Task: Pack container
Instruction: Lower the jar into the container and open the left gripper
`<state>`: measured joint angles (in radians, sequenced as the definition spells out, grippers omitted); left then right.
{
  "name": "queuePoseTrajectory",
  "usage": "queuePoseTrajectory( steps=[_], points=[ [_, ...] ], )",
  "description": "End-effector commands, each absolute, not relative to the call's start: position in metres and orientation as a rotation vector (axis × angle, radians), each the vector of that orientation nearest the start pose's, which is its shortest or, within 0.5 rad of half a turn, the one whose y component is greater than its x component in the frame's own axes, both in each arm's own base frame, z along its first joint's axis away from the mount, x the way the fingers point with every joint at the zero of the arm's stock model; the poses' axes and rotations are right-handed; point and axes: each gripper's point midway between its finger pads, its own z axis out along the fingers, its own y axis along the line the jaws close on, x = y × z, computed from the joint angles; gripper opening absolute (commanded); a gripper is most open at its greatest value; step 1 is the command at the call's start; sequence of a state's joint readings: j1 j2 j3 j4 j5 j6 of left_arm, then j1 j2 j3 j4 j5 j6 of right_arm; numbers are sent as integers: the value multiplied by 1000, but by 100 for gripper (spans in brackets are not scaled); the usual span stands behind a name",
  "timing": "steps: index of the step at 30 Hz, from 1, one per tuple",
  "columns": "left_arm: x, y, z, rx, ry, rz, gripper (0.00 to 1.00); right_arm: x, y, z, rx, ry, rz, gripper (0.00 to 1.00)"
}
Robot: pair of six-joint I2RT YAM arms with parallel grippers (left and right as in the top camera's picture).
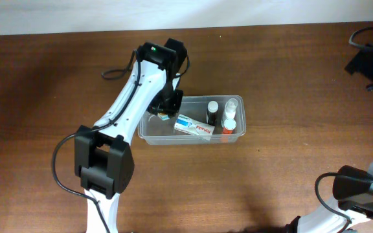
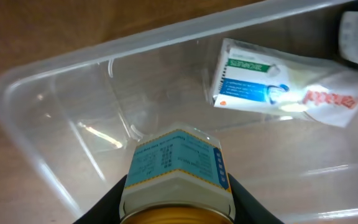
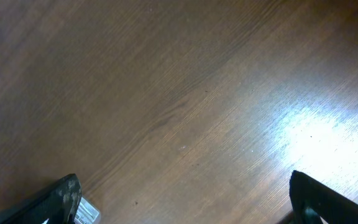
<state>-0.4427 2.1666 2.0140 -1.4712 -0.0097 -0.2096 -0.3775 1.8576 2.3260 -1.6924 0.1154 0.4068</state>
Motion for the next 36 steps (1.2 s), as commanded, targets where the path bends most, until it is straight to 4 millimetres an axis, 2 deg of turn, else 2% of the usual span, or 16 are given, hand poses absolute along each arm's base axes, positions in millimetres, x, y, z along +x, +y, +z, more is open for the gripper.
queuePoseTrajectory(
  steps=[1,6,12,19,29,36],
  points=[
    [364,-167,102,261,3180,69,34,333,-157,303,1089,2565,-170,99],
    [363,-163,79,261,3185,95,34,333,-157,303,1089,2565,-170,98],
    [366,-158,64,259,3163,142,34,333,-157,303,1089,2565,-170,98],
    [370,-160,55,248,3144,130,34,333,-157,303,1089,2565,-170,98],
    [372,-161,50,124,3137,123,34,333,-157,303,1089,2565,-170,98],
    [366,-158,35,61,3153,130,34,333,-157,303,1089,2565,-170,98]
  ],
)
